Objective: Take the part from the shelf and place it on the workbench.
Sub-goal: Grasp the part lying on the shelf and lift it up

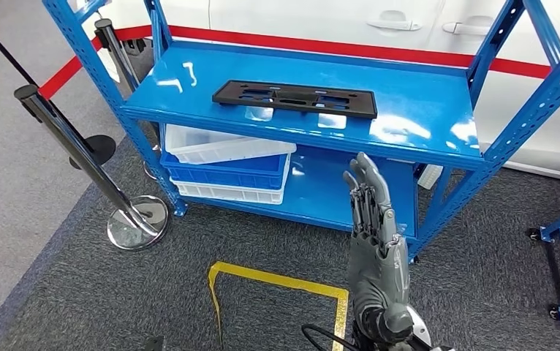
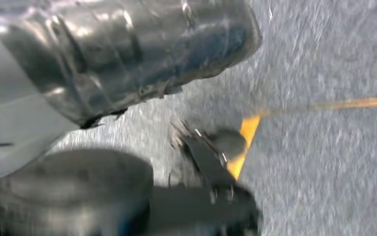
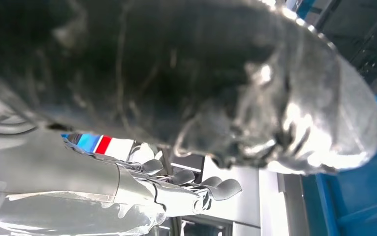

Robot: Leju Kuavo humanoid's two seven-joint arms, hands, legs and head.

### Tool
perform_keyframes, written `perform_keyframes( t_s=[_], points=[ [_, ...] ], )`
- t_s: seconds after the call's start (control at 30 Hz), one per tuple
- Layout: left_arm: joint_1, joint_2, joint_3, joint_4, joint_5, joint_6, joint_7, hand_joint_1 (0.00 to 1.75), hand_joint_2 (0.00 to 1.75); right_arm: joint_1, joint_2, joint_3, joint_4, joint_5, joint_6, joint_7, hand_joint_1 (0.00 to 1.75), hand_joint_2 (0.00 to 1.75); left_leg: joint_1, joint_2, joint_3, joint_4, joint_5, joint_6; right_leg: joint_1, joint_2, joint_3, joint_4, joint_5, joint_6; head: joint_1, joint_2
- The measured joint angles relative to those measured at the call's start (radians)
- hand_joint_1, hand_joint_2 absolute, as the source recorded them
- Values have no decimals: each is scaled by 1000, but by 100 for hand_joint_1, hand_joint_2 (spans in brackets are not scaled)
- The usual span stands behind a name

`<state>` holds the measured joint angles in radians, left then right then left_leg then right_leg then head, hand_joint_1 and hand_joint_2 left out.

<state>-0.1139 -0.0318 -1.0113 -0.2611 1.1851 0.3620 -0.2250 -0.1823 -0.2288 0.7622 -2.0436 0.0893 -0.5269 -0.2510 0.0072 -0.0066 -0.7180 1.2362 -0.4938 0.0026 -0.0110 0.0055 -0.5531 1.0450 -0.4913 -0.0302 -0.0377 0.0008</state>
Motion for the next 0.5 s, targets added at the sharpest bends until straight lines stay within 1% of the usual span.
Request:
perform_keyframes(
  t_s=[0.03,0.07,0.1,0.13,0.17,0.23,0.27,0.3,0.33,0.37,0.4,0.43,0.47,0.5],
  points=[
    [1,4,0,0,0,1,-1,0,0,0,2,0,1,0,-1,0,0,0,-4,0,21,-67,43,8,0,1,8,-1,-6,1,0,0],
    [0,8,0,1,0,3,-2,0,0,0,4,0,2,0,-3,0,0,0,-9,0,44,-127,71,16,1,1,13,-1,-12,4,1,0],
    [-1,11,0,2,0,8,-2,0,0,-1,5,0,3,-2,-5,-1,0,0,-14,1,62,-172,82,22,2,1,15,-2,-17,8,0,0],
    [-3,12,-1,2,0,17,-2,0,0,-1,7,0,4,-5,-8,-2,0,0,-17,1,72,-195,80,26,2,1,16,-5,-20,13,1,0],
    [-4,12,-1,2,0,31,-2,0,0,-1,7,0,5,-10,-10,-4,0,0,-19,0,77,-203,72,28,2,1,17,-9,-22,18,0,0],
    [-2,5,-1,2,1,67,-3,0,0,-1,7,0,6,-21,-11,-8,0,0,-14,0,92,-222,70,34,3,-2,24,-12,-28,29,2,0],
    [-1,0,-1,2,2,81,-3,0,0,-1,7,0,6,-24,-11,-9,0,0,-11,0,103,-233,69,38,4,-2,20,3,-37,32,2,0],
    [0,-5,-1,2,2,91,-3,0,0,-1,7,0,7,-25,-11,-10,0,0,-8,1,115,-244,68,42,4,-3,4,40,-55,36,4,0],
    [0,-9,-1,2,2,95,-3,0,0,-1,7,0,7,-26,-11,-10,0,0,-9,2,124,-248,64,45,3,-3,-27,99,-79,38,5,0],
    [-1,-12,-1,2,2,97,-3,0,0,0,7,0,9,-26,-11,-11,0,0,-9,2,131,-249,58,48,2,-3,-68,166,-102,40,6,0],
    [-1,-15,-1,2,1,98,-3,0,0,1,7,0,11,-26,-11,-11,0,0,-9,2,138,-249,52,49,1,-3,-107,223,-116,43,6,0],
    [-1,-18,-1,2,2,98,-3,0,0,2,7,0,13,-27,-11,-11,0,0,-9,1,146,-248,44,49,0,-3,-135,252,-109,46,6,0],
    [0,-20,-1,2,2,98,-3,0,0,3,7,0,15,-27,-11,-11,0,0,-8,1,155,-247,36,48,-2,-4,-143,244,-83,48,7,0],
    [1,-22,-1,2,2,99,-2,0,0,3,7,0,17,-27,-11,-11,0,0,-7,0,166,-245,27,46,-4,-4,-134,198,-38,50,7,0]
  ],
)
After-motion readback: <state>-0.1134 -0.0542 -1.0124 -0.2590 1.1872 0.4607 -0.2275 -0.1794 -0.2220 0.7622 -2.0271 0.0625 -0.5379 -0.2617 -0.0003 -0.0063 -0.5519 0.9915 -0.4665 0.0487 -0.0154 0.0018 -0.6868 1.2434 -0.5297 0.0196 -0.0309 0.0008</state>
